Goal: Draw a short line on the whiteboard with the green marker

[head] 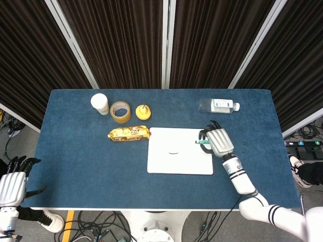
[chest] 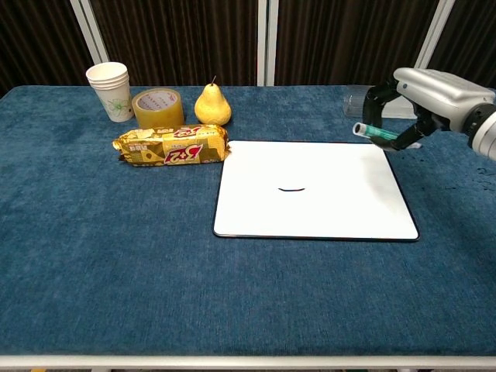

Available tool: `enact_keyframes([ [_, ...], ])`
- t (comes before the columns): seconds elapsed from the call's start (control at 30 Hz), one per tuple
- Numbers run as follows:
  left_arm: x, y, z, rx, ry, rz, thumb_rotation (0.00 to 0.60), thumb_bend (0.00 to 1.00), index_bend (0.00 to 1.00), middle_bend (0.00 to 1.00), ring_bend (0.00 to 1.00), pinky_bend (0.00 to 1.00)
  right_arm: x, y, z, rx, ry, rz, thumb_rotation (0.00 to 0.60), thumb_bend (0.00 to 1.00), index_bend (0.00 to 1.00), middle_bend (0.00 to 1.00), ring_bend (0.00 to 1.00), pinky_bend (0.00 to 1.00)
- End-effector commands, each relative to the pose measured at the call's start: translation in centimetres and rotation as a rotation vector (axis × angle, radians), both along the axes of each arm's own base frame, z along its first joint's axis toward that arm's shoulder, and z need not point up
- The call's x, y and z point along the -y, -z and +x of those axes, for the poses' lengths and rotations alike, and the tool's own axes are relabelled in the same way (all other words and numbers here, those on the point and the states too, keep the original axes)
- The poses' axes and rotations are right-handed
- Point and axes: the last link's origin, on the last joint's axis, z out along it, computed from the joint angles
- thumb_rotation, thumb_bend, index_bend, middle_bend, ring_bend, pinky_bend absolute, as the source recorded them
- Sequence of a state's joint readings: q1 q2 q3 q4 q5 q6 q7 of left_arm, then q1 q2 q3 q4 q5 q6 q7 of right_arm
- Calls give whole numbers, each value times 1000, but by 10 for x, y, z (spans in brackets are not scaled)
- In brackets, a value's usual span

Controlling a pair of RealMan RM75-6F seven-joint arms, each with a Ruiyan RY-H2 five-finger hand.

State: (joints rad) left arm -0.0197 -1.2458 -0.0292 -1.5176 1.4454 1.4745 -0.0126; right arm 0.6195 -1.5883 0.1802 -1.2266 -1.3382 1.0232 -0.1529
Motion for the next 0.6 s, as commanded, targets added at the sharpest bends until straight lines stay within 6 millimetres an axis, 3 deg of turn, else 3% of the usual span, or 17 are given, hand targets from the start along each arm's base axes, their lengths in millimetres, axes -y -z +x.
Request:
enact_keyframes([
  [0.03,1,0,0,0,-7,-4,600,0,250,212,93,73,-5,-18,-37,-382,-6,-15,600,454,627,508,243,108],
  [0.17,2,0,0,0,-14,-9,600,0,251,211,94,73,-3,-9,-54,-481,1,-16,600,454,598,477,230,107],
  [0.4,2,0,0,-6,-19,-11,600,0,250,212,93,72,-4,8,-66,-513,9,-6,600,444,539,436,193,91],
  [0.6,3,0,-1,-3,-20,-9,600,0,251,212,93,73,-10,13,-73,-516,45,6,600,417,235,284,76,21],
])
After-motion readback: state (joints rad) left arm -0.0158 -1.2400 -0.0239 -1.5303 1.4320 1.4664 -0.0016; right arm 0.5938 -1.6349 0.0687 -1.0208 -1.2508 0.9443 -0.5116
